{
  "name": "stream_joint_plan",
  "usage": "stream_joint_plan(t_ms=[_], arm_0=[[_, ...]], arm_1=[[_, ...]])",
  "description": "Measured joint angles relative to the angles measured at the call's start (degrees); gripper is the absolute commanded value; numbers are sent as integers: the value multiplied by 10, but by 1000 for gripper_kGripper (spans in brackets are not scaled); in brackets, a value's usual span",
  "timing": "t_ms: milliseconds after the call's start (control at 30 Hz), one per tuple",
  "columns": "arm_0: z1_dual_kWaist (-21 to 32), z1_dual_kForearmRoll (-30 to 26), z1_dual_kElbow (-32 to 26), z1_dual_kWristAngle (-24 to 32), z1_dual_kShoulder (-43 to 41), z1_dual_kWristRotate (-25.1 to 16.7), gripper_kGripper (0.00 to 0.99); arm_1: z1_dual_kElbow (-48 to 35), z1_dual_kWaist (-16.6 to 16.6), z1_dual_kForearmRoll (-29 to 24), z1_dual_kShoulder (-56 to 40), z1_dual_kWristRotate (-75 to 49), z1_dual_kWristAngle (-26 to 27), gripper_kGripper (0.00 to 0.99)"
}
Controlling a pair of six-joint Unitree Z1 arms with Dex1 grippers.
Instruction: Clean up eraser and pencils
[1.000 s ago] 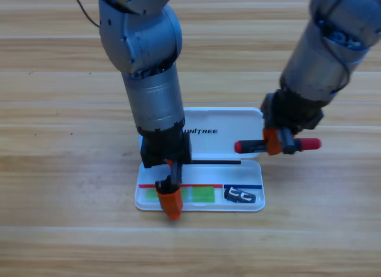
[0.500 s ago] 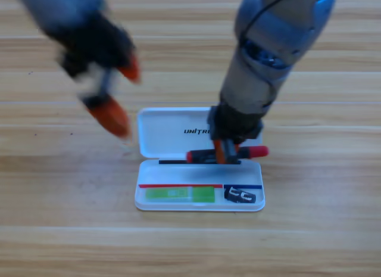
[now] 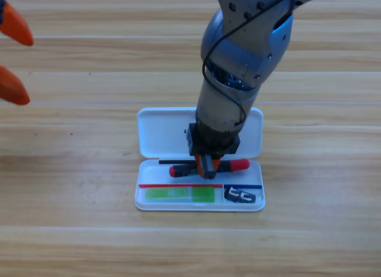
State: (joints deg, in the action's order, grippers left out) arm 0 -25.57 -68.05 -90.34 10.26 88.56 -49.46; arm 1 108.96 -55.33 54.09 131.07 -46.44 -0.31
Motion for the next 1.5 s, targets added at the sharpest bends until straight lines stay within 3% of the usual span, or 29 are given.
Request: stream_joint_plan(t_ms=[67,100,133,200,233,267,500,633,867,1000,1067,1167,1333,1500], arm_0=[[3,0,7,3,0,0,990],[4,0,11,6,0,0,990],[4,0,15,8,0,0,990],[5,0,20,11,0,0,990],[5,0,21,12,0,0,990],[5,0,23,13,0,0,990],[5,3,34,14,0,0,990],[5,6,46,15,0,0,990],[7,32,48,21,-6,0,990],[24,73,42,48,-15,2,990],[39,120,41,58,-15,13,985],[67,182,39,90,-6,30,976],[109,230,-9,172,78,51,976],[128,234,-56,216,185,72,847]], arm_1=[[2,-1,0,0,1,0,0],[3,-1,0,0,2,0,46],[4,-1,0,0,3,0,229],[5,-2,0,0,7,-1,699],[6,-2,0,0,8,-2,844],[6,-2,0,0,10,-2,870],[-1,-2,0,-4,30,-5,904],[-47,-3,0,-39,33,15,904],[-178,-9,-10,-220,61,147,907],[-270,-9,-97,-323,109,210,916],[-300,-9,-136,-358,124,241,916],[-321,-8,-161,-396,131,281,916],[-328,-3,-163,-419,140,312,917],[-346,1,-164,-435,140,323,917]])
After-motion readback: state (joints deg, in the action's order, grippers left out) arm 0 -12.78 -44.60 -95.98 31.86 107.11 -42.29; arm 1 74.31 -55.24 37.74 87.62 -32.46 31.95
